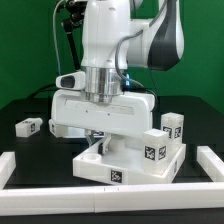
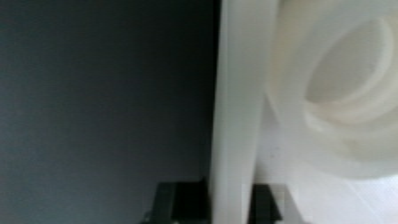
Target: Assemble square table
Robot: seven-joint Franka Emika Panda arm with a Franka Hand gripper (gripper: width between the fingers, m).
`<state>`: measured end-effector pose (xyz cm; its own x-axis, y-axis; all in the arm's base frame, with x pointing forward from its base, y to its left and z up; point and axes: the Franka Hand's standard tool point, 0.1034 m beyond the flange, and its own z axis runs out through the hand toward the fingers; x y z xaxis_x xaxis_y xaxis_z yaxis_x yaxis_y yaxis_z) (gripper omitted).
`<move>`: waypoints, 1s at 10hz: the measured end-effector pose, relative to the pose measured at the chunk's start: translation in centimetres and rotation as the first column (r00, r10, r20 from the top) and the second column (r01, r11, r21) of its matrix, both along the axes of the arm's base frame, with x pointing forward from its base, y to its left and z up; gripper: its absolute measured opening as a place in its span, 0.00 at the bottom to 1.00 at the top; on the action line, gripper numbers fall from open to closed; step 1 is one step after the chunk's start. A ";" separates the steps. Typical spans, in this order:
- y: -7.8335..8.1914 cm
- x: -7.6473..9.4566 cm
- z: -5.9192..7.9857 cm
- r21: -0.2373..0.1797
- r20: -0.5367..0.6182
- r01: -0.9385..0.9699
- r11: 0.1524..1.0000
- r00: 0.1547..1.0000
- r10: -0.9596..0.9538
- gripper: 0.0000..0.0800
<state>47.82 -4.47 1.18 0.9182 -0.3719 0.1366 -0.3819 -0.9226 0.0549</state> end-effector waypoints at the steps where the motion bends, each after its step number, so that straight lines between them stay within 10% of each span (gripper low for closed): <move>1: -0.1 0.2 0.1 -0.013 -0.005 -0.080 0.997 0.997 0.080 0.08; 4: -2.0 2.0 0.3 0.047 -0.087 -0.289 0.956 0.952 0.292 0.08; 10: -2.4 3.9 0.8 -0.016 -0.103 -0.661 0.750 0.747 0.657 0.08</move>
Offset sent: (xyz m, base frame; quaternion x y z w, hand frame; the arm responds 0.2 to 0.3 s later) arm 0.0356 -0.0116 -0.0065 0.0881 -0.1262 -0.2118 0.9651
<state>51.76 -6.83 2.02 0.9410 0.3351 0.0478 0.3286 -0.9382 0.1090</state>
